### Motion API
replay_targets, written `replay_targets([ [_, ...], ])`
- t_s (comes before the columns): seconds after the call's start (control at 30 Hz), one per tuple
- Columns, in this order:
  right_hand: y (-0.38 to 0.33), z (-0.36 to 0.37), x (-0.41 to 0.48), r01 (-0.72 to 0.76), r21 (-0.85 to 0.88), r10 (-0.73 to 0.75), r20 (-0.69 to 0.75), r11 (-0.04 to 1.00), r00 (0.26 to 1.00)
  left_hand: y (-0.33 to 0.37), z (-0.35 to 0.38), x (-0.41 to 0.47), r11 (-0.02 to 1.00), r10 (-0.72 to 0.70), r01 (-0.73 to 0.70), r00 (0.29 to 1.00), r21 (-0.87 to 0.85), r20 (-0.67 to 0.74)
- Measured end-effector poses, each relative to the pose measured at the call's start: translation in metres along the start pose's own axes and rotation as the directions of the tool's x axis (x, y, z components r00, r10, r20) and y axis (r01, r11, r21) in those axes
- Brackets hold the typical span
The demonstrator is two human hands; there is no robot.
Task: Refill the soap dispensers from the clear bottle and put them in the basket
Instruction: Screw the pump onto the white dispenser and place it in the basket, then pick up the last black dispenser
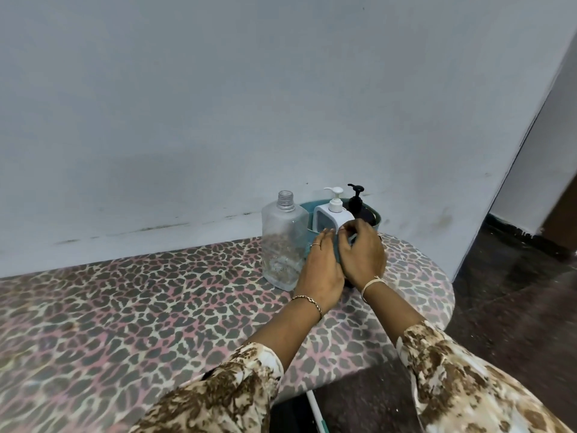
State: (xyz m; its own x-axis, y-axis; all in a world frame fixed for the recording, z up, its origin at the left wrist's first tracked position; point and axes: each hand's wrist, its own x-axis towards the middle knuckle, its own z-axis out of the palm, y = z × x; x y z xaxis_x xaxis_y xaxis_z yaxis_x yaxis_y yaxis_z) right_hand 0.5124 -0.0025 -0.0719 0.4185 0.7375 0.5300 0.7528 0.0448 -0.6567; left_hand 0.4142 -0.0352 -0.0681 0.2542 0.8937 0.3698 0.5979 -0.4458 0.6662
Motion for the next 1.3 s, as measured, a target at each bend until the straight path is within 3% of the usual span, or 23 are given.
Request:
replay_targets([
  [0.37,-0.061,0.018,-0.091,0.139,0.139,-0.166,0.203,0.981,0.965,-0.049,-0.07,-0.075,0.979,-0.172,0.129,0.935,-0.155,-0.311],
  [0.6,-0.128,0.067,-0.134,0.276,0.17,-0.324,0.477,0.946,0.817,-0.121,-0.143,-0.126,0.927,-0.372,0.356,0.834,-0.118,-0.409],
  [0.73,-0.176,0.105,-0.167,0.369,0.219,-0.422,0.609,0.903,0.671,-0.166,-0.197,-0.162,0.863,-0.475,0.495,0.727,-0.102,-0.497],
  [1.03,-0.263,0.17,-0.219,0.435,0.243,-0.459,0.73,0.867,0.506,-0.245,-0.302,-0.206,0.739,-0.552,0.664,0.493,-0.119,-0.673],
  [1.2,-0.287,0.202,-0.23,0.394,0.236,-0.427,0.74,0.888,0.519,-0.277,-0.343,-0.206,0.675,-0.526,0.719,0.312,-0.165,-0.791],
  [1.3,-0.297,0.22,-0.231,0.417,0.214,-0.428,0.73,0.883,0.533,-0.297,-0.362,-0.2,0.652,-0.504,0.74,0.255,-0.169,-0.825],
])
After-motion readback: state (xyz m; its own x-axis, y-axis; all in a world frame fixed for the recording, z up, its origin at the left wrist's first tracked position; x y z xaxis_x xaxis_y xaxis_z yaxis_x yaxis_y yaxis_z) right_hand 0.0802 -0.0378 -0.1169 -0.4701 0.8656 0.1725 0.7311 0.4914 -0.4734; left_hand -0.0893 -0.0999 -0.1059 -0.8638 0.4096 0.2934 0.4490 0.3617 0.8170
